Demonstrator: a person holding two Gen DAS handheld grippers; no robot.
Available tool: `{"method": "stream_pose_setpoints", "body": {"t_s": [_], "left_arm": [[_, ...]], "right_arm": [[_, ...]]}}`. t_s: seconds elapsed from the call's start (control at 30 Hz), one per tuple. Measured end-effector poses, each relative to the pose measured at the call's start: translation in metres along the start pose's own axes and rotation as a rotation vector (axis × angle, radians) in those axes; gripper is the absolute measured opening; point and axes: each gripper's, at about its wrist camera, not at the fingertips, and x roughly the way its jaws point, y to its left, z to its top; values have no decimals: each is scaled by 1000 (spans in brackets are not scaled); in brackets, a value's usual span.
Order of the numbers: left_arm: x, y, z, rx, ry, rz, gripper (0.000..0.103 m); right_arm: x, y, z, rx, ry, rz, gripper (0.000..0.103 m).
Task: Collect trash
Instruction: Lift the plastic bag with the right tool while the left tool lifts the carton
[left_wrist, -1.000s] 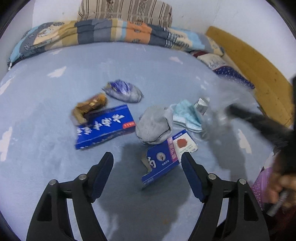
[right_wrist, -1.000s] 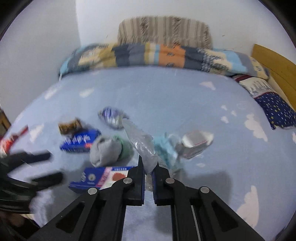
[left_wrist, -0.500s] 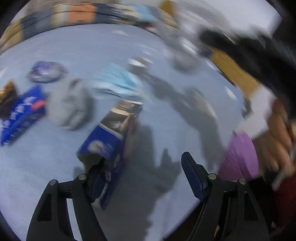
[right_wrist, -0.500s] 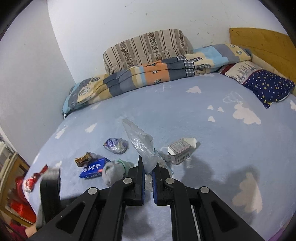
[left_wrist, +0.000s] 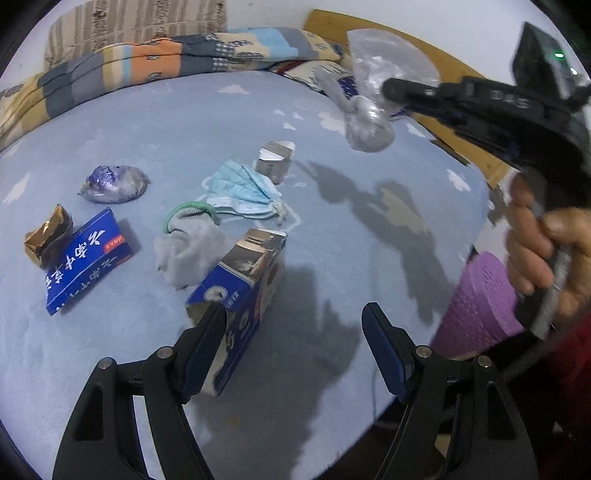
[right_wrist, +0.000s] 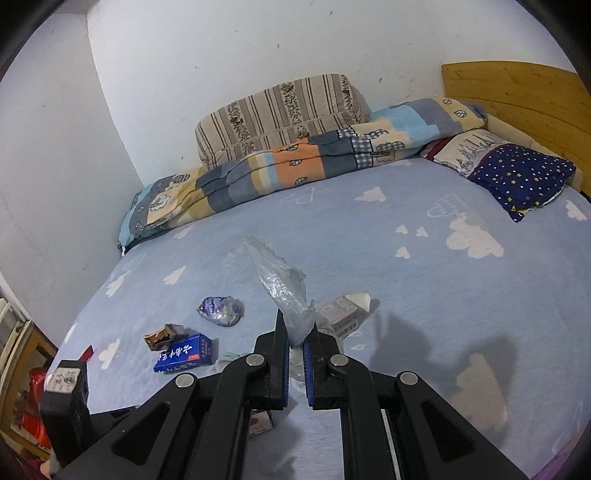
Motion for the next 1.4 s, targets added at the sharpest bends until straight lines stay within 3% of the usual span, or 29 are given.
{"method": "stream_pose_setpoints", "body": {"t_s": [0.2,0.33,0.47,0.53,0.6,0.73,0.87,1.03,1.2,1.4], "left_arm": [[-22,12,6,-1,-84,64,75],[6,22,10,-66,-31,22,75],[30,14,11,-16,13,89,74],[44,14,9,-29,35,93,69],[53,13,7,-32,49,112,52],[58,12,2,-58,50,146,36],[39,11,1,-82,-6,155,30],[-10,13,-2,-137,-128,133,30],[-40,13,-2,-144,-221,176,30],[-50,16,0,-160,-284,248,30]], "right_arm": [[-5,-3,3,7,-14,5,6],[-3,-2,3,9,-8,14,6],[-3,2,1,-7,-5,17,6],[-2,3,0,-11,2,20,6],[-1,3,-1,-13,12,20,6],[0,9,-6,-19,31,20,6],[-4,22,-14,-44,41,20,6],[-11,34,-22,-40,41,54,6],[-21,42,-38,4,56,122,6],[-26,49,-49,3,56,140,6]]}}
